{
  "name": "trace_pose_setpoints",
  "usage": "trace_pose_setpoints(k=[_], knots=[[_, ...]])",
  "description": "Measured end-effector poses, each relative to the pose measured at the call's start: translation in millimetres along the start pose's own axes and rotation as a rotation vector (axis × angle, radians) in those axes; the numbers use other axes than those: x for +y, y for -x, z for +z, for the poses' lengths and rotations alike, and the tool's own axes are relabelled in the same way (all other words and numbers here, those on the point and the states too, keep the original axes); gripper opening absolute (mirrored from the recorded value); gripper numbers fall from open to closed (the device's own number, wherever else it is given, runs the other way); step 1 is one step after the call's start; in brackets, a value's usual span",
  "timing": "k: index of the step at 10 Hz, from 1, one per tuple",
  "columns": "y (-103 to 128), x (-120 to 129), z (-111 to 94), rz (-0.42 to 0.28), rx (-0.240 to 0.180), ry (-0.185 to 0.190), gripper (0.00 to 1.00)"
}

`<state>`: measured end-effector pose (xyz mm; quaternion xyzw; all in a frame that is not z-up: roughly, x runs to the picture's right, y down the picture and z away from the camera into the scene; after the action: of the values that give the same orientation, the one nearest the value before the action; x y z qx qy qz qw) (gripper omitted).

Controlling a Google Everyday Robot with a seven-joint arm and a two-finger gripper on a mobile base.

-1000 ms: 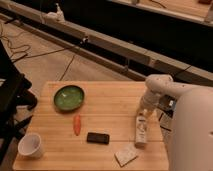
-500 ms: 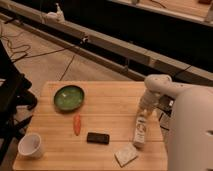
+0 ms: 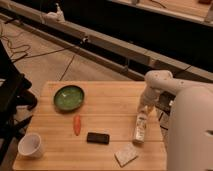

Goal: Stand the bottle upright

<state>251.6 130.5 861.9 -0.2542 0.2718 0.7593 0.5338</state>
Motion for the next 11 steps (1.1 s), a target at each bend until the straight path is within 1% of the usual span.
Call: trace_pose_setpoints(k=[1, 4, 5, 6, 7, 8, 9, 11], knots=[[7, 0, -9, 0.005, -0.021, -0.001, 0.0], [35, -3, -46, 0.053, -0.108, -0.005, 0.0], [41, -3, -54, 0.066, -0.126, -0.003, 0.0], [49, 0, -66, 0.083, -0.149, 0.007, 0.0], [53, 4, -74, 0.095, -0.163, 0.024, 0.0], [60, 13, -88, 0.114, -0.18, 0.069, 0.0], [64, 22, -100, 0.128, -0.194, 0.122, 0.0], [68, 35, -120, 0.131, -0.217, 0.197, 0.0]])
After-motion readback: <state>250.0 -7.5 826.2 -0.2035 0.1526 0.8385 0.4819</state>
